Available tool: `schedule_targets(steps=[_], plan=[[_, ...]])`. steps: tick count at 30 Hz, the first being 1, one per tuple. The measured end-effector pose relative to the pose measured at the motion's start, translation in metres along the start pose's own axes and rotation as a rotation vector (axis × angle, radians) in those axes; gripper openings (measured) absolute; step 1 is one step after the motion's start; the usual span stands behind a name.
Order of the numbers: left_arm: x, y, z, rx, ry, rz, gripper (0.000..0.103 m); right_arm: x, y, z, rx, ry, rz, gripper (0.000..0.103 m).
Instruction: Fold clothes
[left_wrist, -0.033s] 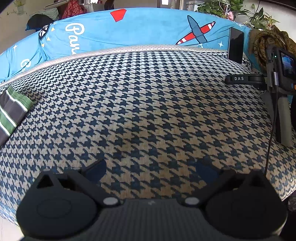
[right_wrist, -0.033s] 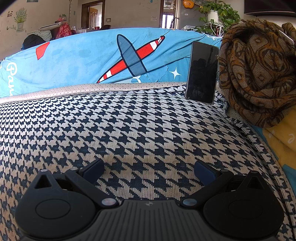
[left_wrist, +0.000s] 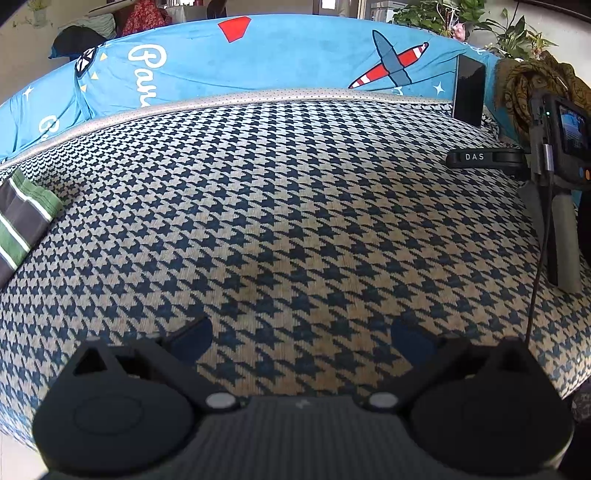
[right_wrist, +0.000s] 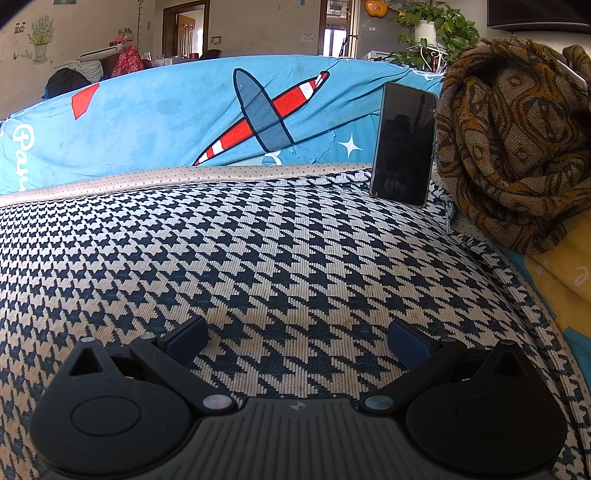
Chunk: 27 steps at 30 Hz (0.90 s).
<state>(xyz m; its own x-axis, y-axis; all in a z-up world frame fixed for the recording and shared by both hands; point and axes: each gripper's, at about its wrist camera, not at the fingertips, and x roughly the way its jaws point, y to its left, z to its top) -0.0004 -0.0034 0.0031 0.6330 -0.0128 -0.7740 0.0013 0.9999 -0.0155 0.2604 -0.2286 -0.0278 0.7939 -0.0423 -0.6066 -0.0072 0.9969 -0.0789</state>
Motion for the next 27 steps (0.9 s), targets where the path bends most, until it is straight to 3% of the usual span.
schedule_targets(steps=[8,14,27], plan=[[-0.013,-0.034,0.020,0.066,0.005,0.011,0.103,0.000,0.000,0.000,0.000,0.000,0.000,0.103],[0.003,-0.030,0.025,0.054,0.032,-0.023,0.103,0.000,0.000,0.000,0.000,0.000,0.000,0.103],[-0.014,-0.018,0.016,0.012,0.033,-0.029,0.103,0.000,0.000,-0.003,-0.002,0.001,-0.002,0.103]])
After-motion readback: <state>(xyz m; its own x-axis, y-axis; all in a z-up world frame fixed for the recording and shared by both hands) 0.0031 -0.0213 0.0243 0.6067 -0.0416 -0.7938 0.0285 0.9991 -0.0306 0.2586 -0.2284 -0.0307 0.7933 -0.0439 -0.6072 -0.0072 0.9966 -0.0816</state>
